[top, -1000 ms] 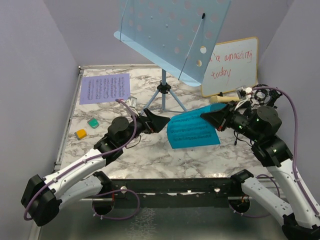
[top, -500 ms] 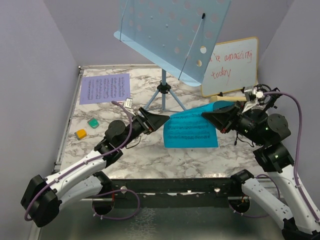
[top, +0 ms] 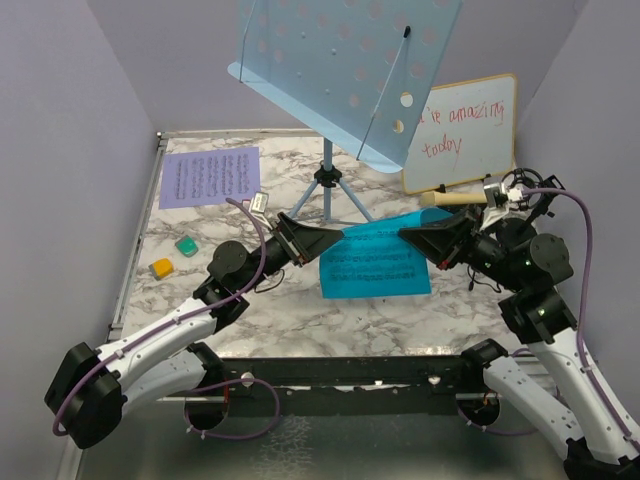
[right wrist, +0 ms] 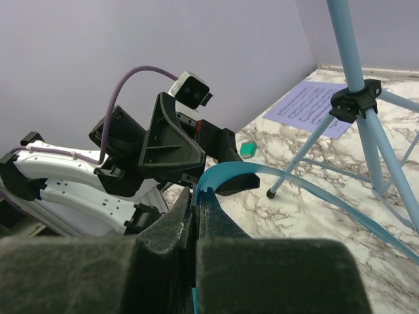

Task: Pack up the instrument practice props
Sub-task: Place the sheet music at the corner of the board.

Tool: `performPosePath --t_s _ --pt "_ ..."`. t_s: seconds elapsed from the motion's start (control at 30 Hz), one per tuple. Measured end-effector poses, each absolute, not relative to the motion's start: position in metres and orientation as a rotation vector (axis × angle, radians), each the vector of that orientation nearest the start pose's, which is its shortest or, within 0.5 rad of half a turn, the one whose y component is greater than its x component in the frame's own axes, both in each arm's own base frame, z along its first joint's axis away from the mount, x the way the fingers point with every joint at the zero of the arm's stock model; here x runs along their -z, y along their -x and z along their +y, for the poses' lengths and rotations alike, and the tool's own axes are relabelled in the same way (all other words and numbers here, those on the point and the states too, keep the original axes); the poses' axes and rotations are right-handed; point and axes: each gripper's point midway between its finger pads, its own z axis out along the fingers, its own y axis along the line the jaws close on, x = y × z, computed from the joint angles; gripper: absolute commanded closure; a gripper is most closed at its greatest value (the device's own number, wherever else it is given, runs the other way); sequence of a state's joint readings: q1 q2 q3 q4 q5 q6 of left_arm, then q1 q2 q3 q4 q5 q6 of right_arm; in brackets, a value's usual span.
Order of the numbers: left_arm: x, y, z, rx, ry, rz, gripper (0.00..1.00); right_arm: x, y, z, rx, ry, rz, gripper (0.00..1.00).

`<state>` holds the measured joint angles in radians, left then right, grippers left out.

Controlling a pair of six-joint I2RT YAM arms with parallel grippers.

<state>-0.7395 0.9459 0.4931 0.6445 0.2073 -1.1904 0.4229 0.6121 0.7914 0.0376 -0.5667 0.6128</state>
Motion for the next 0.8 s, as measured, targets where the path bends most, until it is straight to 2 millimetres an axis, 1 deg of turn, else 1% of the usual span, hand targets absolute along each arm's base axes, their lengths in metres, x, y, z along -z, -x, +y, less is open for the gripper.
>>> performPosePath --t_s 0.23,0.53,0.67,0.8 --pt "-0.310 -0.204 -0.292 1.742 0.143 1.600 0.08 -0.385 -0.177 0.204 -1.212 0.390 1.422 1.00" --pt "-0.299 -0.208 -0.299 1.765 0.178 1.647 0.09 -0.398 -0.183 0.205 -1.180 0.424 1.342 0.99" --pt "-0.301 -0.210 -0.297 1.775 0.191 1.639 0.09 -0.403 -0.184 0.206 -1.174 0.436 1.311 1.00" --pt "-0.305 -0.211 -0.296 1.786 0.206 1.626 0.12 -0.396 -0.185 0.207 -1.176 0.442 1.306 1.00"
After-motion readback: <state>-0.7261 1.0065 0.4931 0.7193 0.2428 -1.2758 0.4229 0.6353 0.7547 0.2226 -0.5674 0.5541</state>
